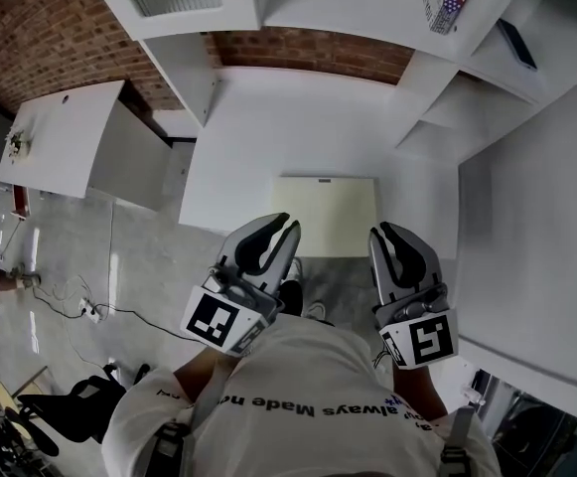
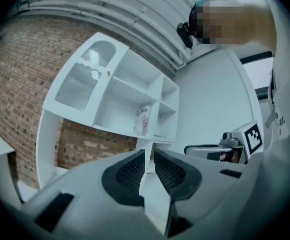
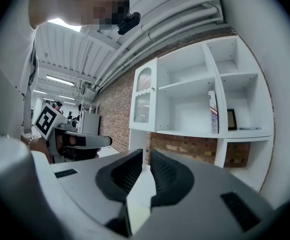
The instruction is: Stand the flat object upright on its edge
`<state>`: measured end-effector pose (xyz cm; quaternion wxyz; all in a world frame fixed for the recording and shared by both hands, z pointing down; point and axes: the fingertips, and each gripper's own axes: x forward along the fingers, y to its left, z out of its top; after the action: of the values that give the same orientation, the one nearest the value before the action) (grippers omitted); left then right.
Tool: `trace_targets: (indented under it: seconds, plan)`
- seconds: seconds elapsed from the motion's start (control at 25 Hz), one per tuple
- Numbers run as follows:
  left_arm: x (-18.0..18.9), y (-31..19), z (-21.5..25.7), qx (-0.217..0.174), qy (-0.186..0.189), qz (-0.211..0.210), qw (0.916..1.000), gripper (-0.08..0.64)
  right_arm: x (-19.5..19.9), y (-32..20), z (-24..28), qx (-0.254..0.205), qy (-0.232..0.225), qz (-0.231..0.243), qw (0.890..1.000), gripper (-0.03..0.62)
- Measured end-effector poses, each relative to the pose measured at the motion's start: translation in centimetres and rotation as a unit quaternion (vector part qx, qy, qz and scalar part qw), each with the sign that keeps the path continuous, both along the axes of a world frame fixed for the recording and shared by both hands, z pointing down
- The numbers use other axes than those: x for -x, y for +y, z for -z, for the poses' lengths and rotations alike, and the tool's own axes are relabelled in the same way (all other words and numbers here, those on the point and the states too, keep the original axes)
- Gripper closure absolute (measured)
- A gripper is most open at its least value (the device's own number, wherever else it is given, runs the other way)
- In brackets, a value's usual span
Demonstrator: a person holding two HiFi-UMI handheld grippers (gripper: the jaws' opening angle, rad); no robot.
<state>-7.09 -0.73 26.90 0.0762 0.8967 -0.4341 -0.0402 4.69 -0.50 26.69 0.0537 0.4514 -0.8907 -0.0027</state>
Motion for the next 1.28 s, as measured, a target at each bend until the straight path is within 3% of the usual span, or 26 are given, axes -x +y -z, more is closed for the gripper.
trace_targets:
  seconds: [0.48,1.04,1.28]
  plan:
    - [2.6,-5.8,0.2,0.001,0.004,-0.018,0.9998,0.502,3.4,-5.7,0.3,-0.009,0.002,-0.004,1.000,0.543]
    - [-0.4,-9.1,0.3,0.008,0.010,-0.006,0.9999,0.502,0.2,-8.8,0.3,-0.009,0.012,0.008,1.000,0.543]
    - [-1.0,-9.2,-1.2,0.035,0.022,-0.008,0.9991,0.500,-0.2,-9.3,0.3,-0.021,0.016,0.010,1.000,0.542]
